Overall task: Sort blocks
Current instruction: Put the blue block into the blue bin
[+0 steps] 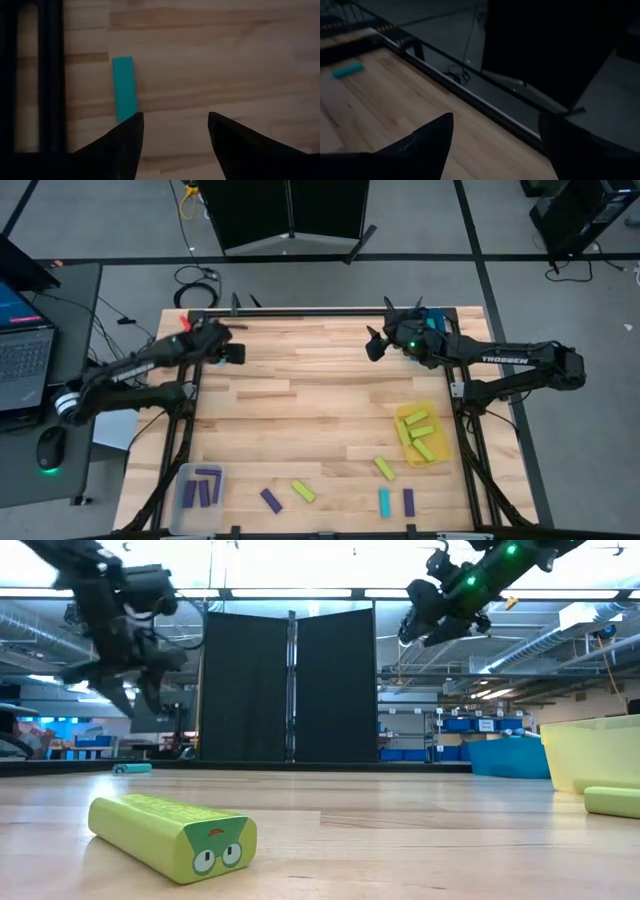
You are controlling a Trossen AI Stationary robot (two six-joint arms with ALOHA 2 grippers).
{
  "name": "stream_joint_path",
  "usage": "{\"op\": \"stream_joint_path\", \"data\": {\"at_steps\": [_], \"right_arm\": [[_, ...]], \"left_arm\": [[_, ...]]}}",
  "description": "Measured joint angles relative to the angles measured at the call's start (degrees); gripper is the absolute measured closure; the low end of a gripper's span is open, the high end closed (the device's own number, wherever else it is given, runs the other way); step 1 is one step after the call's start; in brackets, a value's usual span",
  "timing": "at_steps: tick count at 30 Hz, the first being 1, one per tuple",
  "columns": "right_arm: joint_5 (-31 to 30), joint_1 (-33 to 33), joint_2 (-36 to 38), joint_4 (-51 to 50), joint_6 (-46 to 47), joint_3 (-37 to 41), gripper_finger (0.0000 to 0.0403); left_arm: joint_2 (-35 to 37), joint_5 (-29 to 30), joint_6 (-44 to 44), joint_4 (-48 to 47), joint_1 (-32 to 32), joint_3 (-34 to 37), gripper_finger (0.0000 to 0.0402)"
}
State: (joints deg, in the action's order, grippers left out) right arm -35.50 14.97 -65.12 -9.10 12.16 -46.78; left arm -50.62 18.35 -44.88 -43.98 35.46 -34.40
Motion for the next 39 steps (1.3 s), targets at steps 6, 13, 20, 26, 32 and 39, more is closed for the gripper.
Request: {"op": "stream_joint_path", "data": {"at_steps": [6,13,20,26,32,39], "right_arm": [[2.1,-0.1,0.0,6.3,-3.5,0.0,0.0104],[3.9,-0.1,0.0,7.3,-3.8,0.0,0.0112],[4.1,-0.2,0.0,7.3,-3.3,0.0,0.0114],[4.2,-1.1,0.0,7.3,-2.8,0.0,0.0114],[4.3,-2.7,0.0,7.2,-2.8,0.0,0.012],[4.3,-3.2,0.0,7.3,-2.9,0.0,0.0122]], "left_arm": [[0.7,2.2,-2.0,18.9,-1.8,9.0,0.0174],[-9.2,9.6,-1.8,19.3,-1.7,5.8,0.0174],[-20.3,5.2,-1.8,5.1,1.1,-1.5,0.0165],[-26.9,2.7,-0.2,1.2,6.0,-6.0,0.0125],[-30.5,1.5,1.0,-1.0,8.7,-6.6,0.0082],[-33.6,-5.6,3.2,4.4,11.5,-4.1,0.0072]]}}
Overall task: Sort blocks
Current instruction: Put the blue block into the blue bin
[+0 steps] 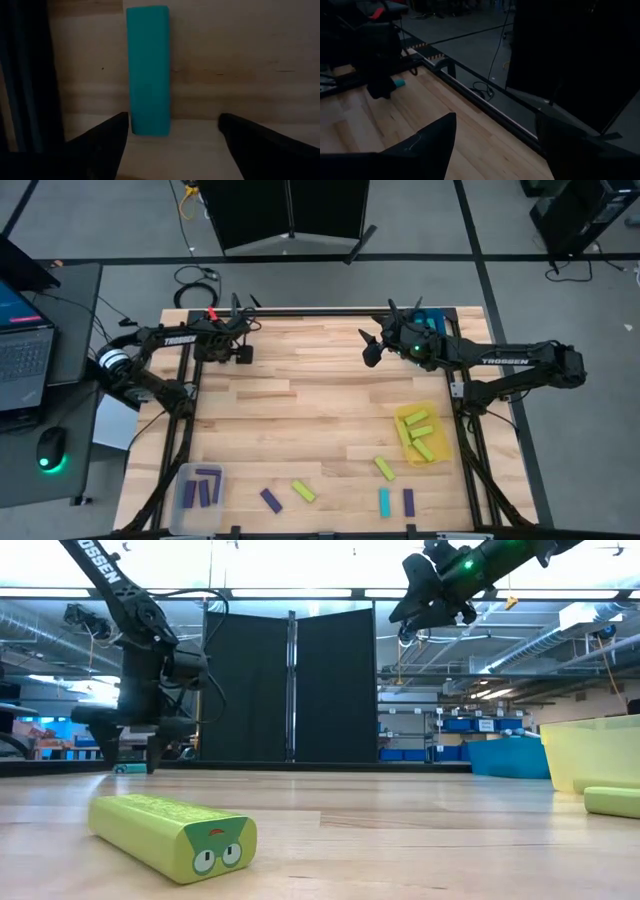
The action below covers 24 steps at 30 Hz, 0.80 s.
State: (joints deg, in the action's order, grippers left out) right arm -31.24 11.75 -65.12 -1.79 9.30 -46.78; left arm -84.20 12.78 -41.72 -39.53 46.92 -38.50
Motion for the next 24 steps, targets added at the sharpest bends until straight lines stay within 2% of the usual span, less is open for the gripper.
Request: {"op": "stream_joint_path", "data": {"at_steps": [9,15,19,24], "right_arm": [[0.0,-0.4,0.0,-0.4,0.0,0.0,0.0126],[0.0,-0.4,0.0,-0.3,0.1,0.0,0.0129],[0.0,-0.4,0.0,-0.1,0.2,0.0,0.0129],[0.0,-0.4,0.0,-0.1,1.2,0.0,0.0133]], "left_arm": [[0.0,0.2,2.9,1.8,2.5,0.2,0.0089],[-0.1,-1.0,5.5,3.6,5.4,0.2,0.0115],[-0.2,-1.7,5.8,4.5,6.6,0.3,0.015],[-0.2,-2.2,6.0,4.8,6.7,0.3,0.0222]]}}
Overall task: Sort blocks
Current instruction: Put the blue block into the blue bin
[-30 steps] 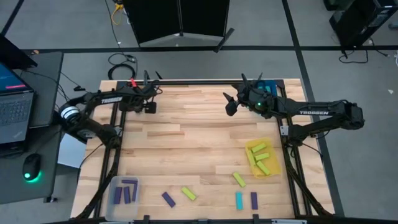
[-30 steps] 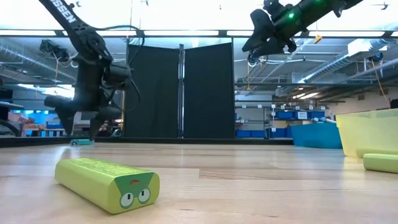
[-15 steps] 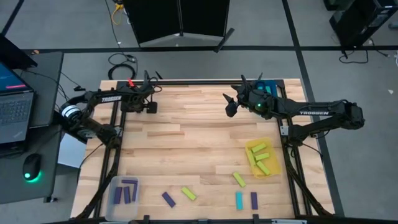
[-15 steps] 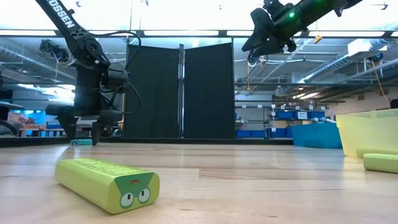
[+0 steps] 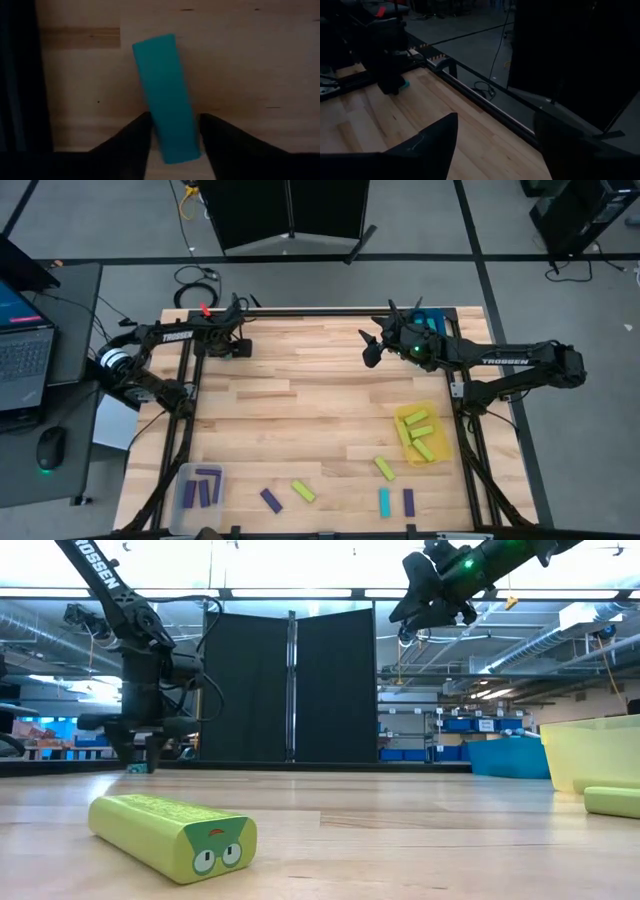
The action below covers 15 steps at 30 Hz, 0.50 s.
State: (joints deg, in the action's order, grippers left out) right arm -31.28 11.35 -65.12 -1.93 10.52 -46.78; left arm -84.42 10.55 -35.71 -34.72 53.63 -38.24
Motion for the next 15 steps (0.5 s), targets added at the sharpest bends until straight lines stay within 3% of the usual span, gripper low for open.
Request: {"op": "stream_joint_path", "data": {"at_steps": [5,10,15], "right_arm": [[0.0,-0.1,0.0,0.0,0.4,0.0,0.0137],[0.0,-1.1,0.0,0.0,0.4,0.0,0.0137],[-0.2,-2.2,0.3,0.2,-0.7,0.0,0.014]], "left_arm": [[0.0,0.8,0.5,-0.3,0.1,0.0,0.0301],[0.0,1.2,3.0,0.2,-0.2,0.1,0.0301],[0.4,2.8,3.9,1.3,-4.9,0.2,0.0301]]}}
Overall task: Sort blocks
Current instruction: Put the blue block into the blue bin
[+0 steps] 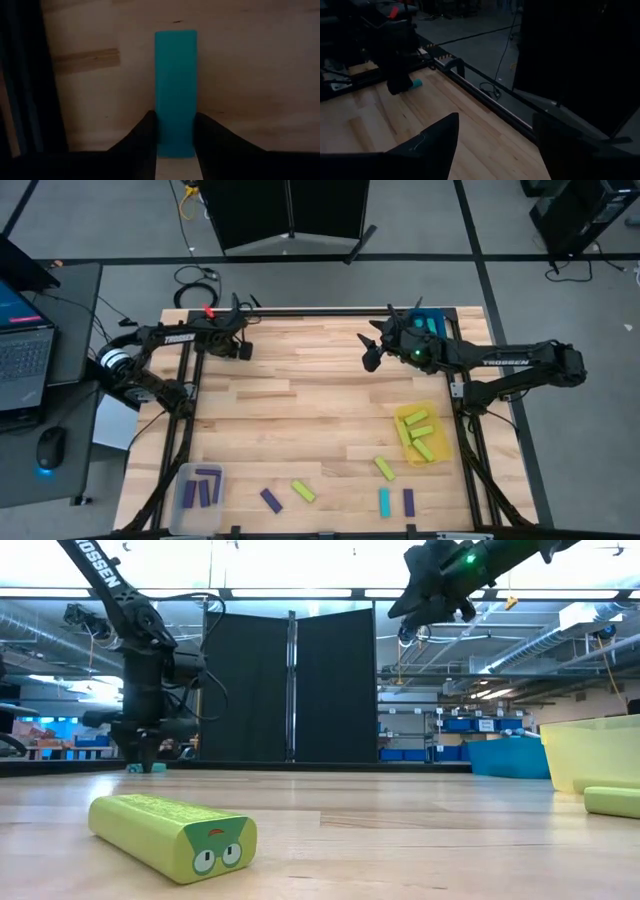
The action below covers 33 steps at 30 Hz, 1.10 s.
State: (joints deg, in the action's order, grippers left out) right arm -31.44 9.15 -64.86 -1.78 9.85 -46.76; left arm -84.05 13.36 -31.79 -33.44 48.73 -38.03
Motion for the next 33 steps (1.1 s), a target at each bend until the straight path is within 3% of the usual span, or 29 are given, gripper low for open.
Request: {"op": "stream_joint_path", "data": {"at_steps": [2,7,14,20,28,33], "right_arm": [[0.0,-0.3,0.6,0.6,-0.9,0.0,0.0141],[0.0,-1.7,4.1,4.9,-4.0,0.0,0.0144],[-0.7,-4.3,13.7,8.5,-7.3,0.0,0.014],[-3.9,-6.4,20.8,7.9,-8.2,0.0,0.0138],[-11.3,-9.6,23.7,2.0,-8.2,0.0,0.0143],[-16.5,-11.5,23.7,-5.7,-6.8,0.0,0.0144]], "left_arm": [[0.4,1.0,-0.2,0.1,-2.7,-0.4,0.0301],[0.9,-3.6,-1.1,3.3,-10.7,-5.7,0.0301],[-3.8,-3.5,1.5,14.8,-21.1,-18.7,0.0301],[-16.7,-4.5,6.5,19.6,-25.3,-34.7,0.0301],[-36.5,-13.5,10.5,23.0,-27.0,-59.3,0.0301],[-45.0,-18.0,10.6,22.8,-27.3,-70.7,0.0301]]}}
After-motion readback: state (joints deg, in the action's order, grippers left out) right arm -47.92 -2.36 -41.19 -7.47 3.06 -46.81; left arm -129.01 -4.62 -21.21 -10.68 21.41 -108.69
